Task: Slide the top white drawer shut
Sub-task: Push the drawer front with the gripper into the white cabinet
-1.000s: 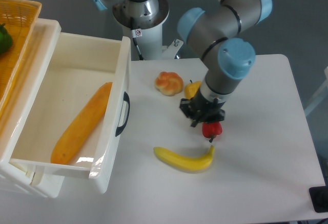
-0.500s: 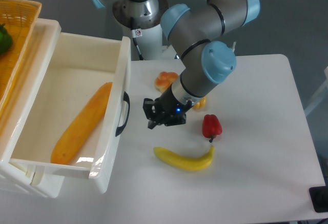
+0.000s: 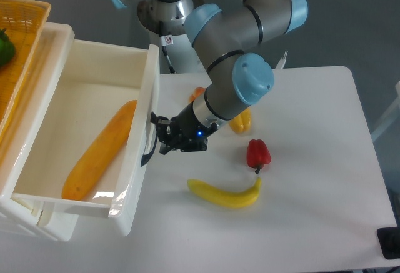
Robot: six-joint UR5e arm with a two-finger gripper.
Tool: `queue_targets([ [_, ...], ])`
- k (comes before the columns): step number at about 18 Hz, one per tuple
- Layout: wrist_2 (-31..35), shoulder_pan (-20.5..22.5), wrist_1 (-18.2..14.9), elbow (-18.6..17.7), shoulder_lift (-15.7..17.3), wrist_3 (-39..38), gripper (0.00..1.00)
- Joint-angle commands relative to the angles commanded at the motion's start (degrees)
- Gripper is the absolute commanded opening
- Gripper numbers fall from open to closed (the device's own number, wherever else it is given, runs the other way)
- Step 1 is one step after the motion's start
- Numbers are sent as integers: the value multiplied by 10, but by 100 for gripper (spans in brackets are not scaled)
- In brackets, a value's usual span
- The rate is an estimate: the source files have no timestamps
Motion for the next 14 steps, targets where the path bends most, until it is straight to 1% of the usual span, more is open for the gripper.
queue_targets([
  [3,0,1,-6,0,13,0,9],
  [6,0,-8,-25,0,21,0,9],
  [14,0,-34,-26,-3,27,-9,9],
])
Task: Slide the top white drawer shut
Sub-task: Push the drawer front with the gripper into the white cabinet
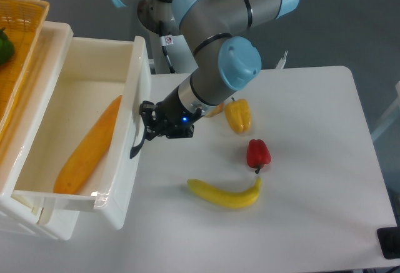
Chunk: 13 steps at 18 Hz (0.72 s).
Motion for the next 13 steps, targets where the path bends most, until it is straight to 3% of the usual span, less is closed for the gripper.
queue_targets([
  [13,4,-63,11,0,-15,-45,10],
])
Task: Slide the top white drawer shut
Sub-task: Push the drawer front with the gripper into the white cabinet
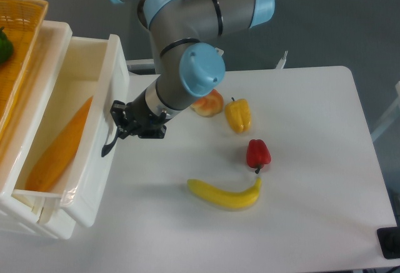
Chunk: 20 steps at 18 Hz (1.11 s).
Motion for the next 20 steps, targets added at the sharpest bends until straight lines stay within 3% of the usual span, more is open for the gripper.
queue_targets([
  [5,-1,-19,2,1,-3,-21,10],
  [9,0,-38,38,3,-4,-54,10],
  [20,0,-56,44,12,-17,-78,10],
])
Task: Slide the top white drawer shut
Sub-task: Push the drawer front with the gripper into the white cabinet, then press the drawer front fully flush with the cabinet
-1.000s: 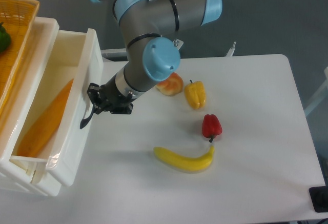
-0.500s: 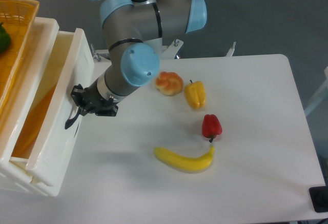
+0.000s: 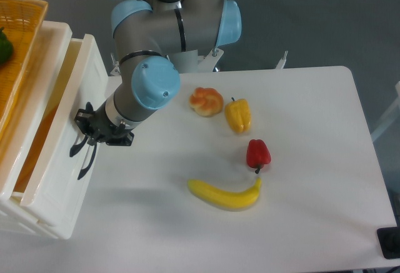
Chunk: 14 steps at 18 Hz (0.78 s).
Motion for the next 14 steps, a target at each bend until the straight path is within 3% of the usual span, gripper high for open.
queue_targets([
  [14,0,-23,8,40,-29,-40,10],
])
